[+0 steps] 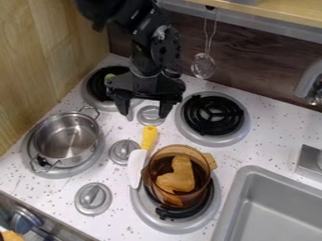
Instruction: Put the knife in the silver pot
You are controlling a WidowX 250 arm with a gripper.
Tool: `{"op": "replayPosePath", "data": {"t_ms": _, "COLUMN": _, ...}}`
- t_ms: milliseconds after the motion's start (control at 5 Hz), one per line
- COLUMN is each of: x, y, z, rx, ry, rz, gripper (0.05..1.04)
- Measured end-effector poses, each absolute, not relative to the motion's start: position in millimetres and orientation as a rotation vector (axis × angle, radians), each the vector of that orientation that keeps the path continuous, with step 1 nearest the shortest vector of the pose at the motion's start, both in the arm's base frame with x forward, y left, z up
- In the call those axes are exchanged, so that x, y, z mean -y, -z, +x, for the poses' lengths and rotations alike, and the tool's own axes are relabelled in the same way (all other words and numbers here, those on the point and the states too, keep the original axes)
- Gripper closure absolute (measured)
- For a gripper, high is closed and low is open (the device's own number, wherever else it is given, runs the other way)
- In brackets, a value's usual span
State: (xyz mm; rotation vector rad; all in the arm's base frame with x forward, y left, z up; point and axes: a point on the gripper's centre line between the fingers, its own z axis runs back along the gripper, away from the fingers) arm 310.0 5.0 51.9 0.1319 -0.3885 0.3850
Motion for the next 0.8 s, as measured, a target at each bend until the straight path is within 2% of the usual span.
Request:
{"op": "replayPosePath", "data": {"t_ms": 200, "x": -5.1, "y": -44.5, "z": 307.8, "rx": 0.361, "ry": -0.384, "rz": 0.139, "gripper": 0.086}}
{"op": "replayPosePath", "data": {"t_ms": 400, "x": -3.9, "y": -44.6, "z": 322.4, "rx": 0.347, "ry": -0.362, "rz": 0.148, "gripper": 0.086}}
{"op": "replayPosePath", "data": {"t_ms": 600, "x": -8.4, "y": -30.2, "z": 330.0, "rx": 0.328, "ry": -0.352, "rz": 0.134, "gripper": 0.085}}
{"op": "replayPosePath", "data": {"t_ms": 800, "x": -12.5, "y": -13.9, "z": 341.2, "rx": 0.385, "ry": -0.302, "rz": 0.089, "gripper": 0.086}}
